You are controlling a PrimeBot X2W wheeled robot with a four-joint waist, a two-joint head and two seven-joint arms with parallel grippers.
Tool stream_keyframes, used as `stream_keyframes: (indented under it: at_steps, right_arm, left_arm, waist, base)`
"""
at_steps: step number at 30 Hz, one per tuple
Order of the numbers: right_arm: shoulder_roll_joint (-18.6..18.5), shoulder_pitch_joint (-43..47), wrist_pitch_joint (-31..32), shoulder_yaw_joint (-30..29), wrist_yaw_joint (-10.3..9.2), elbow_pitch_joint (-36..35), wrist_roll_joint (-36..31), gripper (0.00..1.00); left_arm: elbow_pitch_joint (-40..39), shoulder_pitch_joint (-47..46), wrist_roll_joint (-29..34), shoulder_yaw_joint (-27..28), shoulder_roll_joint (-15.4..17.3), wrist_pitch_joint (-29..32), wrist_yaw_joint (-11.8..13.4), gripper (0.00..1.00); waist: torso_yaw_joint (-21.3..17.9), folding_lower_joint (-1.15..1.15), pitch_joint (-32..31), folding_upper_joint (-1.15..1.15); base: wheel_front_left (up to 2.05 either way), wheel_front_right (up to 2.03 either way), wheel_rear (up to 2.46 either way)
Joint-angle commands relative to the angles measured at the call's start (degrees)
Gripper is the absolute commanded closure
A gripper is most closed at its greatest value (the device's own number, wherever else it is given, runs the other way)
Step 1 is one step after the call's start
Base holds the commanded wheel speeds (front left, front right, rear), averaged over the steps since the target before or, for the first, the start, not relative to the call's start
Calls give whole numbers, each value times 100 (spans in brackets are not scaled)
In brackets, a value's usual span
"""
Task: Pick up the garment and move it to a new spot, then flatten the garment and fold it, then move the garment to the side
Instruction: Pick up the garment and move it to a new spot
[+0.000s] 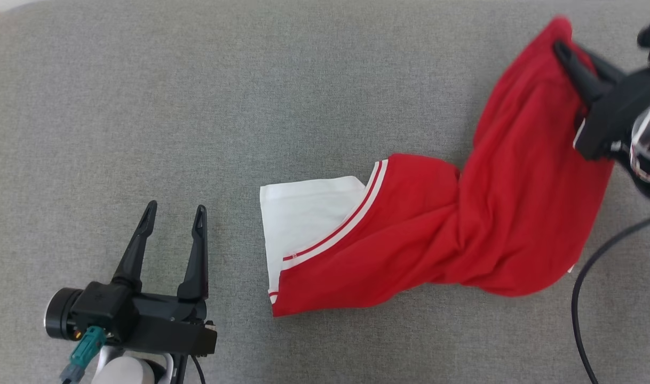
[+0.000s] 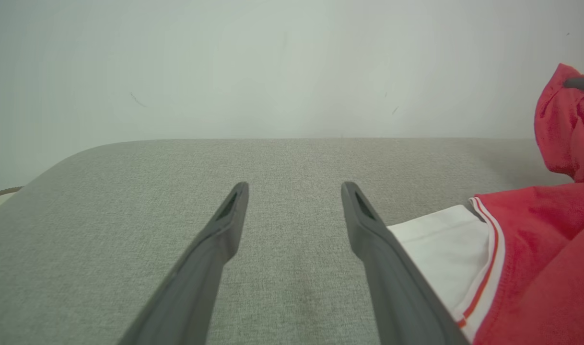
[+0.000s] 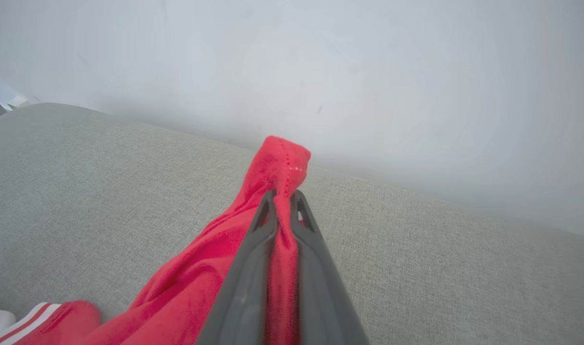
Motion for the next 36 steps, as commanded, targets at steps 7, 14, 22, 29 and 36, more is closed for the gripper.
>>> stream_keyframes:
  at_steps: [7,14,22,29,36]
  right_arm:
    - [215,-815,-736,-107,-3,290,-289,100]
    - [434,-668,-1586,-502,-3,198,-1145,100]
    - [446,1977,-1621,-1735,-3,-1428,-2060,100]
    - [914,4483,-1623,-2926,-3,-2257,-2539,100]
    - [1358,5777,-1568,-3565,-3,-2399,-2907,100]
  left_arm:
    - [-20,153,131,155,-46,-46,-48,0]
    - [-88,294,183,308,11,-35,-25,0]
    - [-166,465,168,427,33,-34,36,0]
    - [-212,534,164,471,158,37,54,0]
    - [-265,629,150,487,265,146,101,0]
  waist:
    - [-63,0,-119,-1]
    - [-263,0,-228,-1]
    - [-565,0,-306,-1]
    - [-784,0,-403,-1]
    - [-905,0,-559,-1]
  base:
    - [0,0,0]
    - [0,0,0]
    - [0,0,0]
    - [0,0,0]
    - [0,0,0]
